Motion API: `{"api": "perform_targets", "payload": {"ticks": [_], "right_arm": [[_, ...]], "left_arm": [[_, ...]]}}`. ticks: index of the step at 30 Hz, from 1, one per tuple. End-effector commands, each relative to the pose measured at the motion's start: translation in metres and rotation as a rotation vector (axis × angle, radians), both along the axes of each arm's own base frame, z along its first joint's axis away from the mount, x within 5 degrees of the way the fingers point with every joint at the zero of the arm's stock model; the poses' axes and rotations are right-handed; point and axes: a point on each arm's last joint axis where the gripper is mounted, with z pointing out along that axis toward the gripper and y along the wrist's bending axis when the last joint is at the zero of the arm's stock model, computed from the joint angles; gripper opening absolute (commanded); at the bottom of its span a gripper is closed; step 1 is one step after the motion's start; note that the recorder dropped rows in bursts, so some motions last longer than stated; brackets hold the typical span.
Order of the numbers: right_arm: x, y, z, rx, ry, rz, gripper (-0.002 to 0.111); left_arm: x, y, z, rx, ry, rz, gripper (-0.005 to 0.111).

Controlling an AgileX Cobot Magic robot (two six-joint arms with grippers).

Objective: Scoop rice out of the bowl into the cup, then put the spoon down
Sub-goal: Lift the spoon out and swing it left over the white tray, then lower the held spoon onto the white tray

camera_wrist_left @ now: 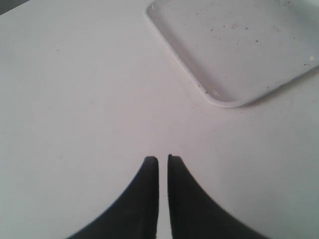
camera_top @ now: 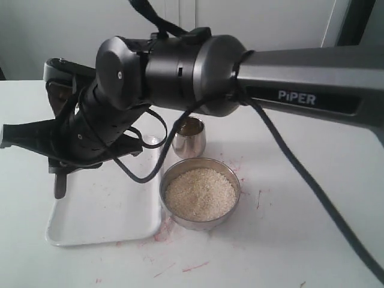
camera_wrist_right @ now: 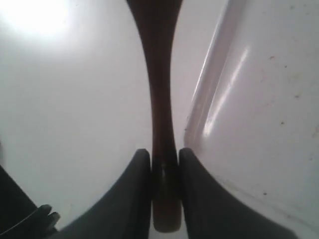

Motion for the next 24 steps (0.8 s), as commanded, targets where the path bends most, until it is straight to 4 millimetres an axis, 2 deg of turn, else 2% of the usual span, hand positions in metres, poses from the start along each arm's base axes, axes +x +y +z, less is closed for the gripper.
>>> {"api": "perform_targets", "payload": {"ticks": [1, 8, 24], "right_arm": [[0.006, 0.005, -0.001, -0.097, -0.066, -0.001, 0.000], [0.021, 0.010, -0.006, -0.315, -0.066, 0.041, 0.000], [0.034, 0.024, -0.042, -0.451, 0.031, 0.107, 0.000]], "left_arm": [[-0.001, 0.000, -0.007, -0.005, 0.057, -0.002, 0.014], [-0.001, 0.000, -0.007, -0.005, 0.057, -0.002, 0.014], [-0.001, 0.000, -0.007, -0.005, 0.057, -0.002, 0.014]]}}
